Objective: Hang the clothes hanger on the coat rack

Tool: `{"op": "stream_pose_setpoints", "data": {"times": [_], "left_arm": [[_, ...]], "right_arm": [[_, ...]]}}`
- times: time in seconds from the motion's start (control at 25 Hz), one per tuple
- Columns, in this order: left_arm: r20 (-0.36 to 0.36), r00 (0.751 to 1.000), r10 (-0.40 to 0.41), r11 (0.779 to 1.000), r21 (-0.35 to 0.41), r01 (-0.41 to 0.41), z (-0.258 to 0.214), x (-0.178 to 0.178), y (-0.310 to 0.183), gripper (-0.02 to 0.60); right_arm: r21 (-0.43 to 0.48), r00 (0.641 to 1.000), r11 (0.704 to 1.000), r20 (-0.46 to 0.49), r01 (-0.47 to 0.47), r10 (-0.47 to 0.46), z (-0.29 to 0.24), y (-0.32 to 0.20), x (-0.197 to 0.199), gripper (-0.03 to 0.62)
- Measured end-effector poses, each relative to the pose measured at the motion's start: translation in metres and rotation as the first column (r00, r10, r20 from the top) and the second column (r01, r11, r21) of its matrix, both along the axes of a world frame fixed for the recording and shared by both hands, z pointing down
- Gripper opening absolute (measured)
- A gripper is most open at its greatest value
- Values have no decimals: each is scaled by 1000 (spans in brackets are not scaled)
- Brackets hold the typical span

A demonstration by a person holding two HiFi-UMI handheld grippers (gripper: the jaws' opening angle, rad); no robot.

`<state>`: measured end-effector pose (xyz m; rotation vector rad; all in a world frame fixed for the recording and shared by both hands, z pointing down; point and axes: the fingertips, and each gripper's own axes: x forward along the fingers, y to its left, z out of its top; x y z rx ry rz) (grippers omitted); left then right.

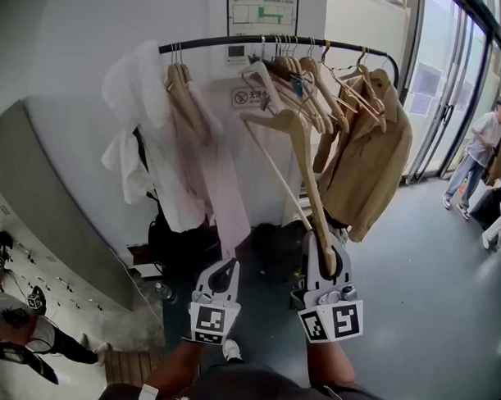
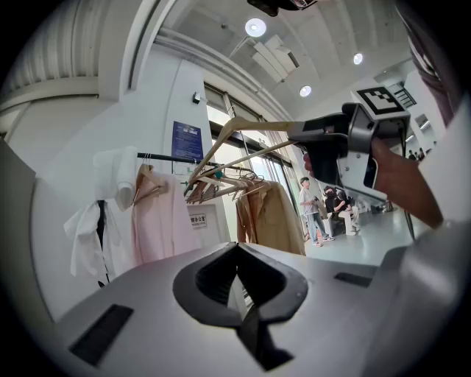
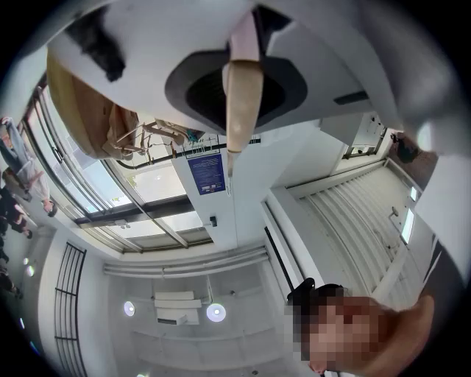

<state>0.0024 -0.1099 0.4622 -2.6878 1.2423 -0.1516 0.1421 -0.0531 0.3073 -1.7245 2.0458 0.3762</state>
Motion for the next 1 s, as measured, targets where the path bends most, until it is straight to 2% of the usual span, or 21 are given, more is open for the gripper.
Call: {"op": "stream_pose_setpoints", "data": {"times": [0.24,0.48,0.8,1.0], "left_arm": [[-11,1000,4,1000,9,-4,-11,-34,-75,9],[-6,1000,-22,999,33,22,-21,-66,-134,9],[-23,992,-122,992,23,122,-23,-100,-172,9],[-15,985,-171,985,15,171,-18,-103,-180,9]], "right_arm": [[30,1000,999,-9,-29,29,-16,-89,-17,44],[87,999,996,-10,-32,33,-54,-177,-34,44],[55,999,998,-39,-22,24,-82,-274,-48,44],[29,998,1000,-57,-1,2,-78,-318,-51,44]]}}
